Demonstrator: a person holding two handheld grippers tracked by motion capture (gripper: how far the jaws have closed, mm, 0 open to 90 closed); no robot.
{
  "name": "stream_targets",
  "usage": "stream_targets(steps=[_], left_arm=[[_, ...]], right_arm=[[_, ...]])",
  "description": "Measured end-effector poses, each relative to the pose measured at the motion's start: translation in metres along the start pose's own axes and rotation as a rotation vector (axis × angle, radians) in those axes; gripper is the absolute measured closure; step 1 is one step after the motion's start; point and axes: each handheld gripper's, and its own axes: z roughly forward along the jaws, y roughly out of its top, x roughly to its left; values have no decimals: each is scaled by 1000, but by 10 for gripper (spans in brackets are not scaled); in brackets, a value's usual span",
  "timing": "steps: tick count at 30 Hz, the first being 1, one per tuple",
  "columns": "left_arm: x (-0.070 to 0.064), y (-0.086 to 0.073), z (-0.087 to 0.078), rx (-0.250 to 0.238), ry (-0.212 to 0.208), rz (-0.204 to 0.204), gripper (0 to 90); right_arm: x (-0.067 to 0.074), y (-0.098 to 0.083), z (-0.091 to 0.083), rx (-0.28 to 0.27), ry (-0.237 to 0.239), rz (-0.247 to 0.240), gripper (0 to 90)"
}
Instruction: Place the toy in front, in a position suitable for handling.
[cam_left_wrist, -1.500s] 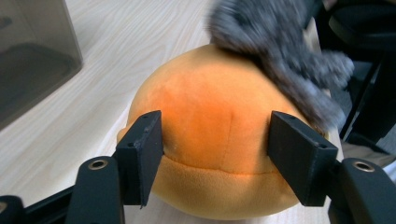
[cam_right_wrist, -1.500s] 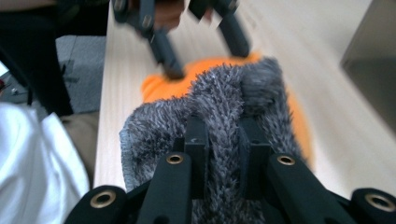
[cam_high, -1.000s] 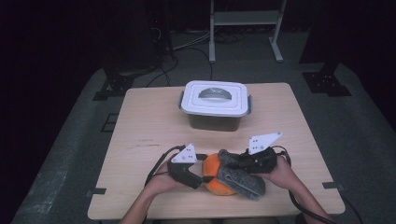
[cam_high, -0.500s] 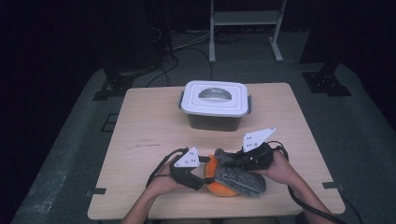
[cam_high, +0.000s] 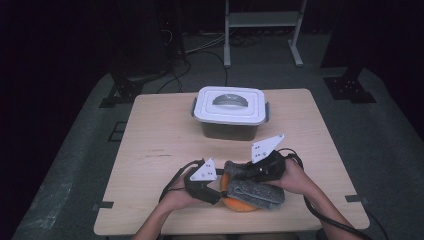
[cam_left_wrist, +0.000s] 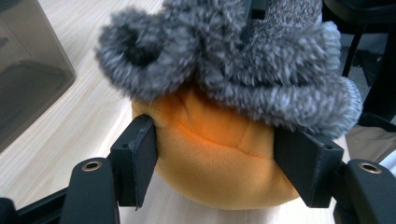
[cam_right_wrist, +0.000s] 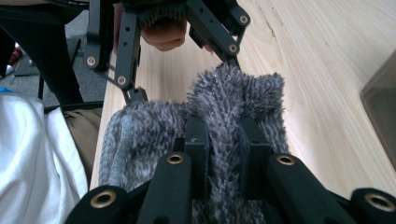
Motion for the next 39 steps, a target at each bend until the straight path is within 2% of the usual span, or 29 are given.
stream_targets(steps=[6,8,11,15,18,21,24,27,31,33,36,39], left_arm=[[-4,3,0,-5,4,35,333],[-5,4,1,-6,6,62,339],[-10,7,1,-5,11,113,344],[-14,9,0,12,22,167,346],[-12,5,-2,11,18,158,346],[-12,5,-1,9,15,157,346],[-13,5,-1,9,14,155,346],[-11,4,-1,9,9,142,346],[-9,3,0,4,5,122,345],[-8,3,0,5,9,116,345],[-7,3,1,6,11,93,345],[-5,2,0,8,15,74,345]], right_arm=[[-6,-24,-18,-9,-17,65,767],[-6,-28,-23,-17,-20,83,766],[-5,-19,-23,-41,-5,69,766],[-9,1,-9,-7,9,29,766],[-15,3,-3,9,27,34,767],[-19,-3,-7,15,15,54,767],[-23,-17,-15,16,-12,86,767],[-27,-36,-24,22,-36,138,767],[-25,-56,-32,12,-49,180,768],[-23,-58,-34,1,-48,182,768],[-16,-49,-36,-13,-41,146,768],[-7,-35,-35,-68,14,109,767]])
